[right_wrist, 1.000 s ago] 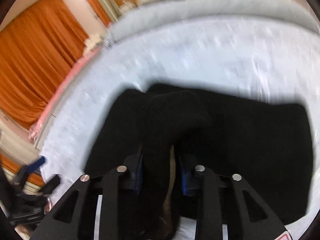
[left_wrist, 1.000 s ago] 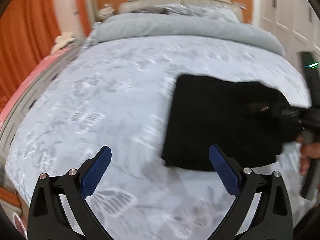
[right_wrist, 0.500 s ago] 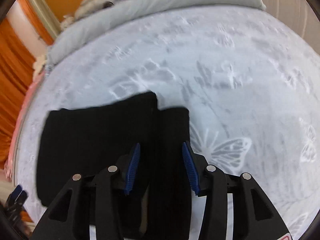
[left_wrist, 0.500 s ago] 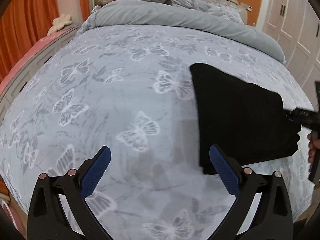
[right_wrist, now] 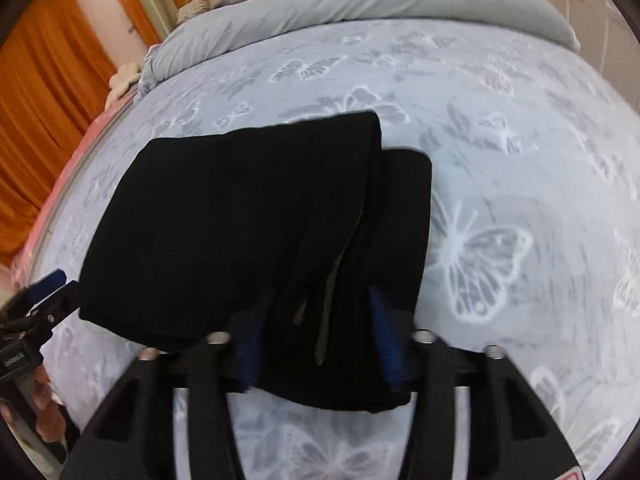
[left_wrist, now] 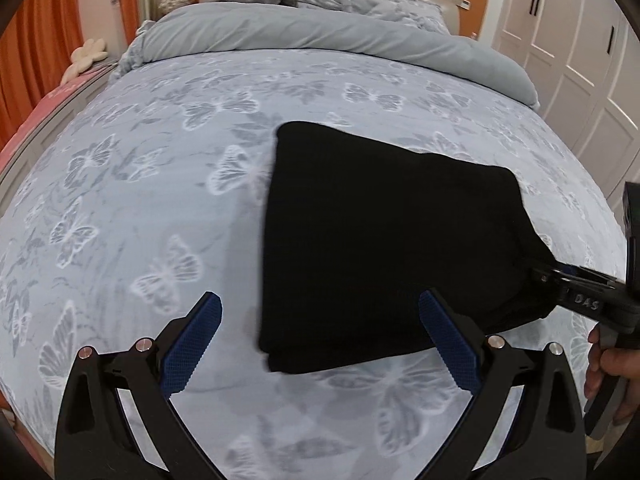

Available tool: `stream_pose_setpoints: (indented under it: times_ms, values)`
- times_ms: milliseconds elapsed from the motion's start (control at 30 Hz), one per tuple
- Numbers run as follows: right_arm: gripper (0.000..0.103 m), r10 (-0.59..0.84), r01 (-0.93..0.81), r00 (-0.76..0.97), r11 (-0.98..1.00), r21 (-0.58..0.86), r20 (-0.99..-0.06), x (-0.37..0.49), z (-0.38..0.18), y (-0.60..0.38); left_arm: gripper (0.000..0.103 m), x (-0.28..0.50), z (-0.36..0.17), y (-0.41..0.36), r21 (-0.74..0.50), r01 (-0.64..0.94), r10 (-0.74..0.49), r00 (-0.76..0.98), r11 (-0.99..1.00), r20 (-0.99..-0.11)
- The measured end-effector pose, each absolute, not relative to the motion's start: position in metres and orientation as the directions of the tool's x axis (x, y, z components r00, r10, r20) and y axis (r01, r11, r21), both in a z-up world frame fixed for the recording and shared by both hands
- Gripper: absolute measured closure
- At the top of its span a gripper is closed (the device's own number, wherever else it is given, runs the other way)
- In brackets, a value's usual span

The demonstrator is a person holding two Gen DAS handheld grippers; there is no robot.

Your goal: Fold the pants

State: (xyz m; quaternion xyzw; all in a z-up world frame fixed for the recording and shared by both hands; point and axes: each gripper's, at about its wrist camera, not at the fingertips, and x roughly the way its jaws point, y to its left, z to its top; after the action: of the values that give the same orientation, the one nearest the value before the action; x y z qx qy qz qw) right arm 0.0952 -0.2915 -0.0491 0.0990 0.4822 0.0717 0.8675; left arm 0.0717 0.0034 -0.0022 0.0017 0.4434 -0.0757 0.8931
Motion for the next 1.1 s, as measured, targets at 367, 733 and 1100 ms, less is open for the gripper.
stream_pose_setpoints:
  times_ms: [367, 733, 1100]
  values:
    - [0.081, 0.246, 0.015, 0.505, 0.956, 0.293, -0.828, 0.082, -0.052, -0.334, 0.006, 0.084, -0.017, -0.016, -0.064, 0.152, -0.139, 0.561, 0.986, -0.816]
    - [0.048, 0.403, -0.007, 0.482, 0.890, 0.456, -0.778, 0.094, -0.061, -0.319, 0.006, 0.081, -0.017, -0.012, -0.073, 0.149, -0.146, 0.560, 0.986, -0.816]
    - [0.077, 0.359, -0.177, 0.520, 0.933, 0.313, -0.775, 0.087, -0.032, -0.275, 0.006, 0.087, -0.016, -0.002, -0.094, 0.118, -0.145, 0.560, 0.989, -0.816]
